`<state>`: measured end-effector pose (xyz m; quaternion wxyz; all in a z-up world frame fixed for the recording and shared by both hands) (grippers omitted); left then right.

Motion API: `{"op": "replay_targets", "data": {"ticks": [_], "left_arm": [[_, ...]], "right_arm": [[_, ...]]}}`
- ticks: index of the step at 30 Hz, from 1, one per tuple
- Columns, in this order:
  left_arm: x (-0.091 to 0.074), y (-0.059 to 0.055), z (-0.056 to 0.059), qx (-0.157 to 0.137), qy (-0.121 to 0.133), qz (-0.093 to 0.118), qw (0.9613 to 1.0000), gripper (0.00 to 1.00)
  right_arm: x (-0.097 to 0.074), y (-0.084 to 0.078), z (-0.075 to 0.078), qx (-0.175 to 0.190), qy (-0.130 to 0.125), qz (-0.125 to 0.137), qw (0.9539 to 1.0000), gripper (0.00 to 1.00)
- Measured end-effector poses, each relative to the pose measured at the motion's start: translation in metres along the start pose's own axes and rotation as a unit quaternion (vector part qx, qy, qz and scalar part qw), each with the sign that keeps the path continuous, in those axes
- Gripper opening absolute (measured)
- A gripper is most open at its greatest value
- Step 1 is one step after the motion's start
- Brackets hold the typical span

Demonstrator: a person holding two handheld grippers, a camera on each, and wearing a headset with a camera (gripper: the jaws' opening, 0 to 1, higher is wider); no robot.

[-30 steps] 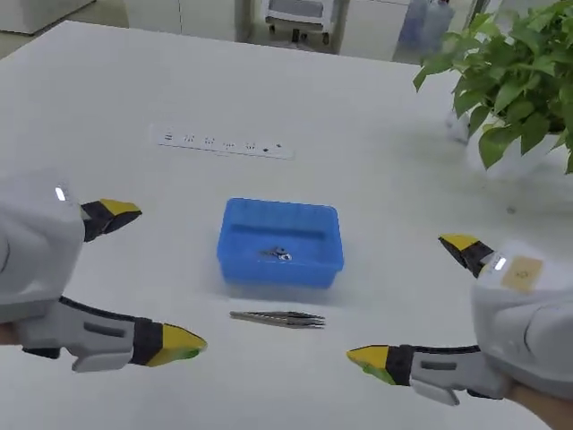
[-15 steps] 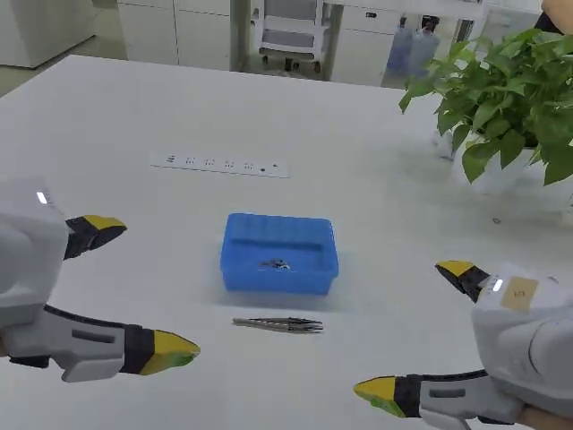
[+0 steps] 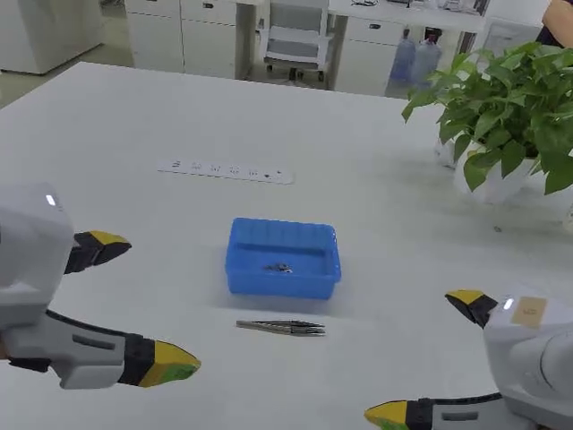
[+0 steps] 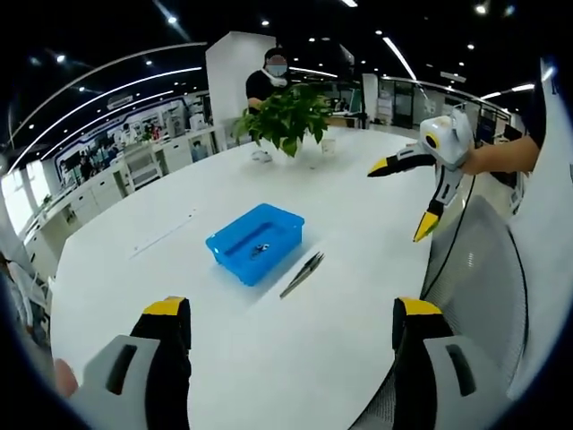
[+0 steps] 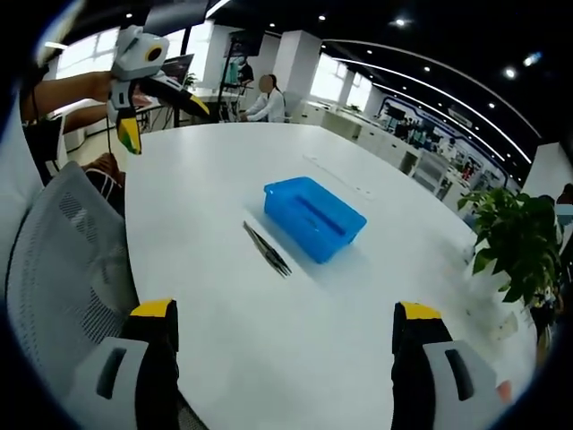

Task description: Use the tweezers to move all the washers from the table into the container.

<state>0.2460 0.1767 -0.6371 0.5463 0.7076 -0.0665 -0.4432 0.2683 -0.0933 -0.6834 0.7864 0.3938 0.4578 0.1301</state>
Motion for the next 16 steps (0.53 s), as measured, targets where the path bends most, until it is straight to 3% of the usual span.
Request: {"op": "replay_targets", "data": {"ticks": [4,7,13,16], "left_arm": [[-0.002,0.003,-0.003,0.011,0.006,-0.004,0.9999,0.99],[0.0,0.01,-0.01,0.03,0.028,0.015,0.999,0.99],[0.001,0.015,-0.006,0.038,0.023,0.018,0.9989,0.99],[0.003,0.014,-0.003,0.048,0.026,0.004,0.9985,0.99]], "right_arm": [[0.0,0.001,-0.003,-0.012,0.013,-0.002,0.9998,1.0],[0.002,0.005,-0.004,-0.021,0.025,0.0,0.9995,1.0],[0.005,0.017,-0.001,-0.038,0.033,0.007,0.9987,1.0],[0.006,0.022,-0.002,-0.053,0.039,0.007,0.9979,1.0]]}}
Point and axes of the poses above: the centre of the closed fingertips' face, and the gripper's own axes: x roughly forward along the fingers, z roughly to its right, y roughly out of its top, the point moved 4 cm from there along -x, roughly backward along the fingers, and after that the axes turned 4 degrees about -x, right-handed, at the moved point
